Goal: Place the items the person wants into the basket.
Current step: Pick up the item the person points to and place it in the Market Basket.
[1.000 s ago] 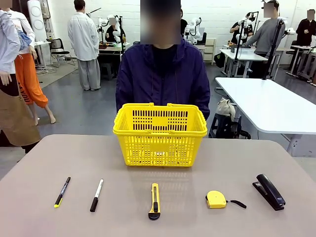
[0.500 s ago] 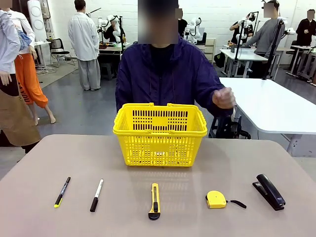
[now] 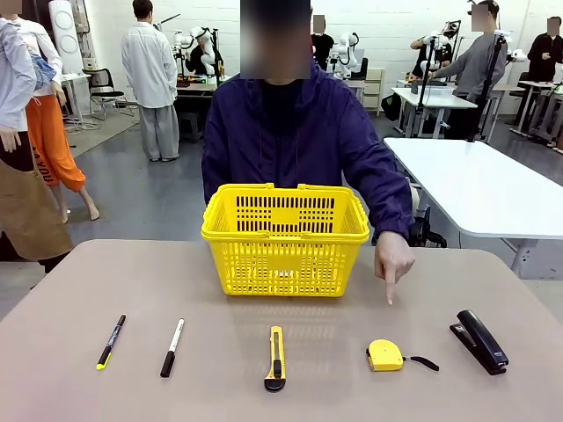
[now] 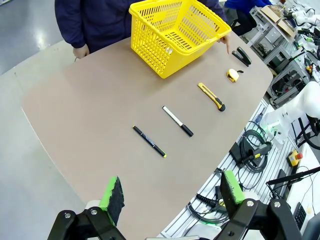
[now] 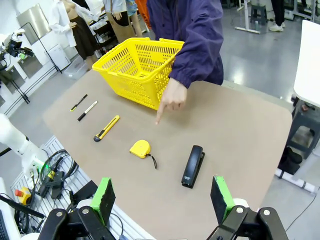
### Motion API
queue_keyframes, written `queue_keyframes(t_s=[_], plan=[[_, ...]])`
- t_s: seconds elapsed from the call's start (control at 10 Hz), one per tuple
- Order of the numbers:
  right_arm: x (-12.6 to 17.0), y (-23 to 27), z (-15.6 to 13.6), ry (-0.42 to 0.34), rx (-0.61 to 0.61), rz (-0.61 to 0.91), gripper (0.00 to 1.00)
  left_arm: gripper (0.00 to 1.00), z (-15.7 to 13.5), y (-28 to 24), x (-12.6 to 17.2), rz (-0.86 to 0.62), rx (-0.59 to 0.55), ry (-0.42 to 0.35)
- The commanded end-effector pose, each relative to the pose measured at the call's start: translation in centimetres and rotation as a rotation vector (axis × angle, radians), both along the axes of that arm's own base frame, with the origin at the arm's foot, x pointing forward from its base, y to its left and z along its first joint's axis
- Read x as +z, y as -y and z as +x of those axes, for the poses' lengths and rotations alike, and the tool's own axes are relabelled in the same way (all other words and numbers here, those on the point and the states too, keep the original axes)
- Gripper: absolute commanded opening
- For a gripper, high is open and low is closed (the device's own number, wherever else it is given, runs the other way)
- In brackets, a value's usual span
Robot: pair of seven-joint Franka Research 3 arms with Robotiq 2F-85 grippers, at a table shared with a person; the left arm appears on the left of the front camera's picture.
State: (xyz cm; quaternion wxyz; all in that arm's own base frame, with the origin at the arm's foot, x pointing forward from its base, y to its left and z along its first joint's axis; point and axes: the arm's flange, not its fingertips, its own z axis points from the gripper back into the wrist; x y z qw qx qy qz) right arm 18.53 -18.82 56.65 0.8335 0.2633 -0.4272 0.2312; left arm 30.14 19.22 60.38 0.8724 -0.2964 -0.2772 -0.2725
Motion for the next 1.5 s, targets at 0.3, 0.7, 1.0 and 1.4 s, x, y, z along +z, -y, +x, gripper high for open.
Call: queue_keyframes(t_s=[0.3,0.7,1.0,1.4], plan=[[0.0,0.0,0.0,0.000,0.000,0.000,1.00,1.00,-0.1,-0.2,0.1,-0.008,-0.005,0.007],[-1.5,-15.6,8.4,-0.428,0.089,-0.190,1.00,1.00,-0.1,-0.2,0.1,-0.008,-0.005,0.007],[-5.2,-26.7,11.4,-0.657,-0.118,-0.347,1.00,1.00,-0.1,-0.2,0.1,-0.008,-0.005,0.007],[-12.1,-36.7,13.2,-0.654,-0.358,-0.631,1.00,1.00,-0.1,-0.2,0.1,-0.008,-0.005,0.007]])
